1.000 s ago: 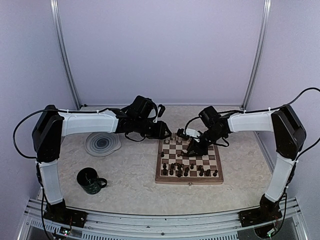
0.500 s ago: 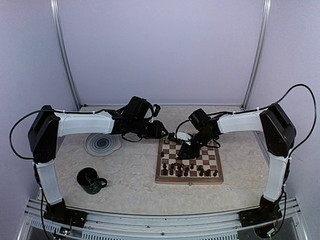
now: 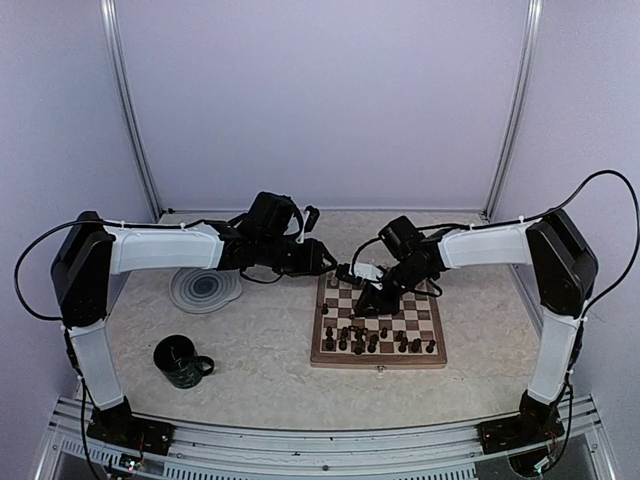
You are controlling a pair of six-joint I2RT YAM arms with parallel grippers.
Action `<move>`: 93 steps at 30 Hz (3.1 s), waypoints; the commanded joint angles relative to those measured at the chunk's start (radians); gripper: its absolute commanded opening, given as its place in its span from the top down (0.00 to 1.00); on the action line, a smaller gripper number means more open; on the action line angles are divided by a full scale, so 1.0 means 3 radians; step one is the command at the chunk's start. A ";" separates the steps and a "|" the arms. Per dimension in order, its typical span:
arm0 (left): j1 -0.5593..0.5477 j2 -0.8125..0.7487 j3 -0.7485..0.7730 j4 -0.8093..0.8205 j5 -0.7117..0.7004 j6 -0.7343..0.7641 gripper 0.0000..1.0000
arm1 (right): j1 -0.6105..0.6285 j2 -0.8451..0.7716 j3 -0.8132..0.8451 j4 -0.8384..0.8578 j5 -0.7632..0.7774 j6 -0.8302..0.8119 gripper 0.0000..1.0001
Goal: Set up the chess pieces on the board
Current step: Pick up the king from f8.
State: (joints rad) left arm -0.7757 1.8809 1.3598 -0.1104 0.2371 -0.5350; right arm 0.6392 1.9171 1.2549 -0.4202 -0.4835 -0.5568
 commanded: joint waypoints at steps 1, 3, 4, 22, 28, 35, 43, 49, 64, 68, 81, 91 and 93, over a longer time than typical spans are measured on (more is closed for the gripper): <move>-0.0053 0.0027 -0.0034 0.0225 0.0194 -0.0080 0.61 | -0.0015 -0.0130 -0.0117 -0.0063 -0.0056 0.0045 0.86; -0.0071 0.0048 -0.0081 0.0299 0.0187 -0.0129 0.60 | -0.0069 -0.0162 -0.0124 -0.0058 -0.0152 0.0093 0.86; -0.0075 0.0045 -0.0125 0.0333 0.0181 -0.0155 0.61 | -0.0103 -0.0182 -0.0127 -0.0050 -0.0223 0.0123 0.86; -0.0078 -0.0280 -0.0511 0.0678 -0.0095 -0.0291 0.60 | -0.0209 -0.0113 -0.0172 -0.0142 -0.0326 0.0059 0.63; -0.0068 -0.0357 -0.0627 0.0695 -0.0156 -0.0287 0.60 | -0.0062 0.0016 -0.0124 -0.0122 0.0046 0.0076 0.62; -0.0063 -0.0394 -0.0691 0.0714 -0.0193 -0.0262 0.60 | 0.0071 0.0098 -0.0122 -0.0076 0.0241 0.0057 0.69; -0.0071 -0.0352 -0.0815 0.0850 -0.0155 -0.0342 0.60 | 0.0026 -0.0012 -0.0194 0.0055 0.0232 0.0109 0.86; -0.0083 -0.0334 -0.0816 0.0905 -0.0122 -0.0351 0.60 | -0.0113 -0.0114 -0.0200 0.0059 -0.0065 0.0204 0.88; -0.0227 -0.0472 -0.0726 0.0606 -0.0170 0.0164 0.60 | -0.0193 -0.0544 -0.0297 -0.0049 -0.0352 0.0065 0.69; -0.0247 -0.0545 -0.0684 0.0392 -0.0322 0.0343 0.60 | -0.0188 -0.0741 -0.0394 -0.0173 -0.0602 -0.0159 0.68; -0.0226 -0.0653 -0.0652 0.0291 -0.0431 0.0362 0.60 | 0.0353 -0.0725 -0.0285 -0.0660 -0.0328 -0.0603 0.69; -0.0215 -0.0671 -0.0677 0.0274 -0.0448 0.0363 0.60 | 0.0645 -0.0641 -0.0225 -0.0724 0.0115 -0.0586 0.68; -0.0216 -0.0665 -0.0677 0.0275 -0.0444 0.0366 0.60 | 0.0679 -0.0627 -0.0221 -0.0721 0.0198 -0.0576 0.68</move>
State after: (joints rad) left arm -0.8448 1.7096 1.1400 -0.0181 0.1169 -0.4427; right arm 0.8143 1.7061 1.1656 -0.6094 -0.4992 -0.7204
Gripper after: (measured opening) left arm 0.403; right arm 0.317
